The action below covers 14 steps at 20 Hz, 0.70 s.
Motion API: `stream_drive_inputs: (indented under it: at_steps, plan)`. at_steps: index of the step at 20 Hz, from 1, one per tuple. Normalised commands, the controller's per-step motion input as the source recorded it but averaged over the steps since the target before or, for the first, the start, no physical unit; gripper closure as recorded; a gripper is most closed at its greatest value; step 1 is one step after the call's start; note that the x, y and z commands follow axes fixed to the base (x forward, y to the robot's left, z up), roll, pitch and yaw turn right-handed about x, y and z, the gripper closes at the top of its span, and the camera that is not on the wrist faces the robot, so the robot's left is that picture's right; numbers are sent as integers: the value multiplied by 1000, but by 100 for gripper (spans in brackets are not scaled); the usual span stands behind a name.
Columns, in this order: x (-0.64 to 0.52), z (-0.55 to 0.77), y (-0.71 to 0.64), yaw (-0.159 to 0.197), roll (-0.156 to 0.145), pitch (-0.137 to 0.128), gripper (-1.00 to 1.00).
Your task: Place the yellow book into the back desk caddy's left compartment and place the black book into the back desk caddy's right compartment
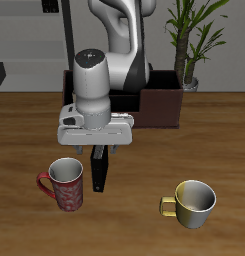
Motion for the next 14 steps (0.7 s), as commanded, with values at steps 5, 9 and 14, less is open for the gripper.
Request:
stream_drive_inputs:
  at_steps: [5,9,14]
  plan:
    - [-65,-222,81,-23,29,23,100]
    - [-46,-23,99,8,20,-7,100]
    - [-3,3,47,-16,7,-3,100]
